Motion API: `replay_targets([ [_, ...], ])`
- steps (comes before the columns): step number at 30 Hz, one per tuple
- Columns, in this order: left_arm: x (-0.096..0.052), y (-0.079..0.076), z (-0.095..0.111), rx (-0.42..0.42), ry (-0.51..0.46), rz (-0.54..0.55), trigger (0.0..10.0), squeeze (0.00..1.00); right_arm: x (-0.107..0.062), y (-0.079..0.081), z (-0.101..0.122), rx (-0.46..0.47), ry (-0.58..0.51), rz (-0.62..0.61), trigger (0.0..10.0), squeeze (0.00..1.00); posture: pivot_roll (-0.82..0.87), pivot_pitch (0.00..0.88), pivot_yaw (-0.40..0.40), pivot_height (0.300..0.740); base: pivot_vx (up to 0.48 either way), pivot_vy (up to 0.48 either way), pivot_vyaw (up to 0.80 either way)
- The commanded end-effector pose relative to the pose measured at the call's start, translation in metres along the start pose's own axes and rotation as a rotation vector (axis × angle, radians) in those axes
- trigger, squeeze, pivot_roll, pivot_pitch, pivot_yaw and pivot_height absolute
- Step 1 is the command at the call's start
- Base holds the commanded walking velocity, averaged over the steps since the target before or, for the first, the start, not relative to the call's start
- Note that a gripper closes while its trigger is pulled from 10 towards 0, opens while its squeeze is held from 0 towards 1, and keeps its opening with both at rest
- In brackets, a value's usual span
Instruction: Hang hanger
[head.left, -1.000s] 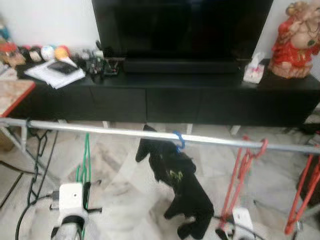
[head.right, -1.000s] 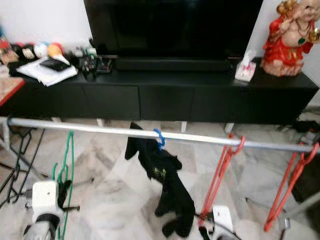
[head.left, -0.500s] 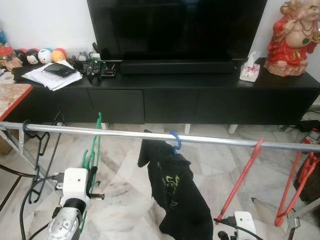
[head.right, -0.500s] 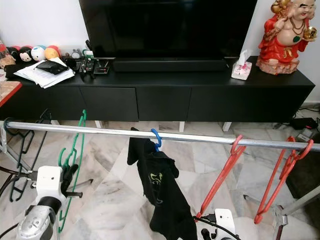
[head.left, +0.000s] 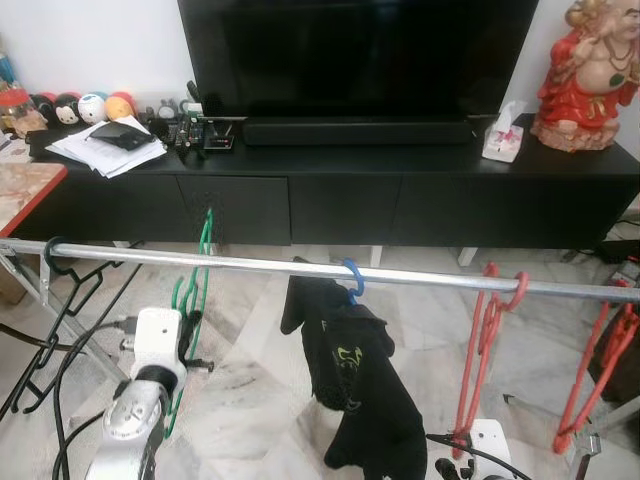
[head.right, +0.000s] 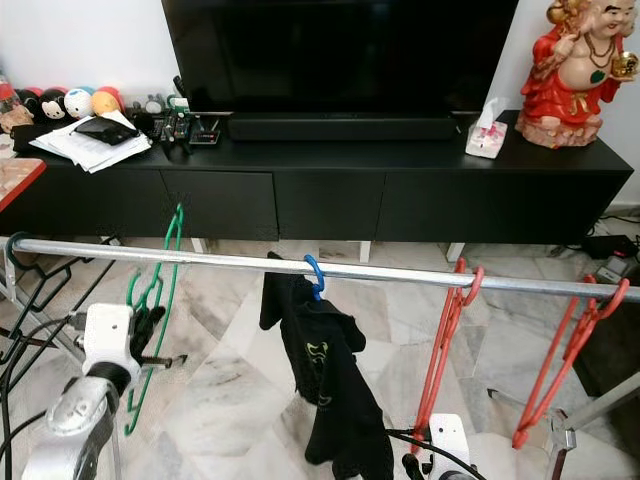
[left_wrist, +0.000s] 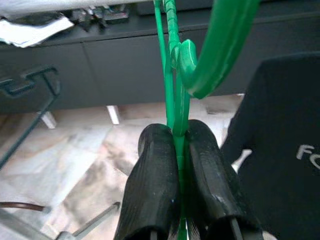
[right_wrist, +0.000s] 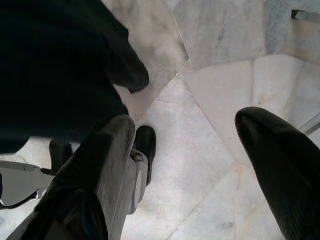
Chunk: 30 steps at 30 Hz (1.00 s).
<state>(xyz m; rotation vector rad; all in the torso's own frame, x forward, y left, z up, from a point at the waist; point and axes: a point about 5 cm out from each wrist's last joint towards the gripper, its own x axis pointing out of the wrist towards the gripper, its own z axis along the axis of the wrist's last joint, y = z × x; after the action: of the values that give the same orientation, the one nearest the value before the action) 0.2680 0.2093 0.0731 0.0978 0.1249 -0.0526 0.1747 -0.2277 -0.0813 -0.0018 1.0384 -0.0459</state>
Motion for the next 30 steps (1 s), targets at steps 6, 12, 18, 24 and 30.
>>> replay_targets([
  [6,0.009,0.000,0.004,0.000,-0.022,-0.017,10.0,0.00,0.000,-0.001,-0.002,-0.006,0.007,-0.001,10.0,0.00,-0.07,0.000,0.014,0.740,0.000,0.000,0.00],
  [12,0.025,-0.002,0.011,-0.030,-0.026,-0.011,10.0,0.00,0.000,-0.002,-0.001,-0.015,0.009,0.002,10.0,0.00,-0.07,0.000,0.007,0.740,0.000,0.000,0.00],
  [18,0.035,-0.006,0.018,-0.040,-0.028,-0.050,10.0,0.00,0.000,-0.002,-0.001,-0.015,0.008,0.001,10.0,0.00,-0.07,0.000,0.007,0.740,0.000,0.000,0.00],
  [24,0.054,-0.014,0.027,-0.020,0.001,-0.079,10.0,0.00,0.000,-0.001,0.000,-0.020,0.007,0.003,10.0,0.00,-0.07,0.000,0.010,0.740,0.000,0.000,0.00],
  [30,0.068,-0.018,0.027,-0.037,0.057,-0.049,10.0,0.00,0.000,-0.001,0.000,-0.021,0.003,0.007,10.0,0.00,-0.08,0.000,0.012,0.740,0.000,0.000,0.00],
])
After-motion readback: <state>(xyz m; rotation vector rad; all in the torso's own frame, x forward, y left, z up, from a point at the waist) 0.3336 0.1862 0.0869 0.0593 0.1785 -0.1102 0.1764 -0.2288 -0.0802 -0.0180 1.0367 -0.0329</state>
